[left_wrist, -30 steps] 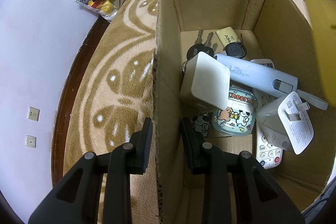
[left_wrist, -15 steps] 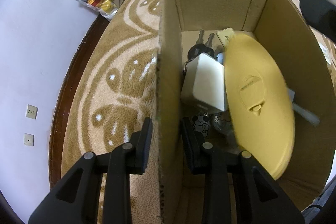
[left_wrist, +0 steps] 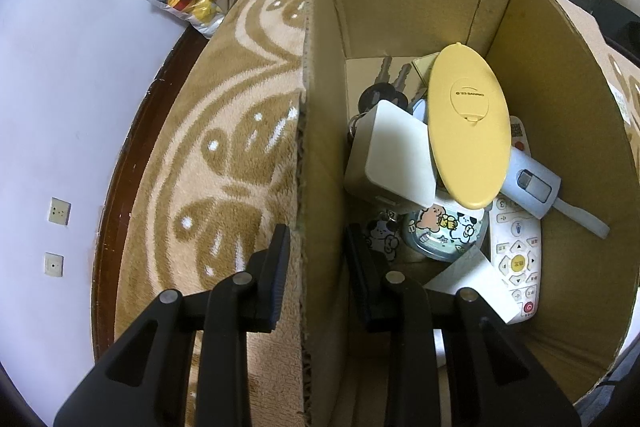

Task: Organize rigid objects
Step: 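Carry the oval board into the box and open the right tool, then move the right tool to the white Midea remote and grasp it, then lift the remote with the right tool and carry it over the box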

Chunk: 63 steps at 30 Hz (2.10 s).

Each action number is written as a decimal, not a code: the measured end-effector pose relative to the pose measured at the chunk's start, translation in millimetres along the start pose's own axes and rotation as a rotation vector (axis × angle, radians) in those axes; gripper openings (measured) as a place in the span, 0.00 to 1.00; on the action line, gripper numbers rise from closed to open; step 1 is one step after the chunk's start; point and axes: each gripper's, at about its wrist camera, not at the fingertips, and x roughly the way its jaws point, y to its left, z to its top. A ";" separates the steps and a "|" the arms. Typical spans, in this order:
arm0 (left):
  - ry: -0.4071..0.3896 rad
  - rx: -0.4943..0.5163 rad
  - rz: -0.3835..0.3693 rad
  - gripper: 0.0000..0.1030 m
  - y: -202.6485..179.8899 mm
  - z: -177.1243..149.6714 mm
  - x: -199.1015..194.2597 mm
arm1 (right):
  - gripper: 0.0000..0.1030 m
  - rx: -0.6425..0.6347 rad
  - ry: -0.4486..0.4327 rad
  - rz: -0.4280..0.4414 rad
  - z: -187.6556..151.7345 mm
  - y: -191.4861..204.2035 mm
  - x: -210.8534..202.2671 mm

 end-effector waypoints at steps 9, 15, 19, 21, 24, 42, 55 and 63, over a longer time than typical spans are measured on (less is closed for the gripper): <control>0.000 0.001 -0.002 0.27 0.8 0.9 1.2 | 0.78 0.078 -0.064 -0.234 11.1 -62.6 -9.9; 0.002 0.009 0.005 0.27 -1.4 1.2 2.7 | 0.97 0.145 -0.079 -0.364 17.7 -111.4 -14.2; 0.001 0.013 0.009 0.27 -3.2 1.0 3.1 | 1.00 0.222 -0.083 -0.419 19.7 -141.5 -14.8; 0.002 0.011 0.008 0.27 -3.3 0.4 2.5 | 1.00 0.239 -0.068 -0.428 22.4 -156.1 -10.9; 0.003 0.018 0.014 0.27 -4.0 0.6 1.9 | 1.00 0.226 -0.029 -0.440 29.7 -171.1 -1.8; 0.015 0.019 0.026 0.28 -4.8 3.6 5.0 | 1.00 0.078 0.233 -0.353 32.6 -214.9 59.1; 0.004 0.036 0.042 0.28 -8.5 1.8 3.1 | 1.00 0.038 0.324 -0.247 0.5 -198.5 58.1; 0.004 0.031 0.034 0.28 -7.4 1.3 2.3 | 0.51 -0.118 0.312 -0.353 -11.7 -168.5 56.9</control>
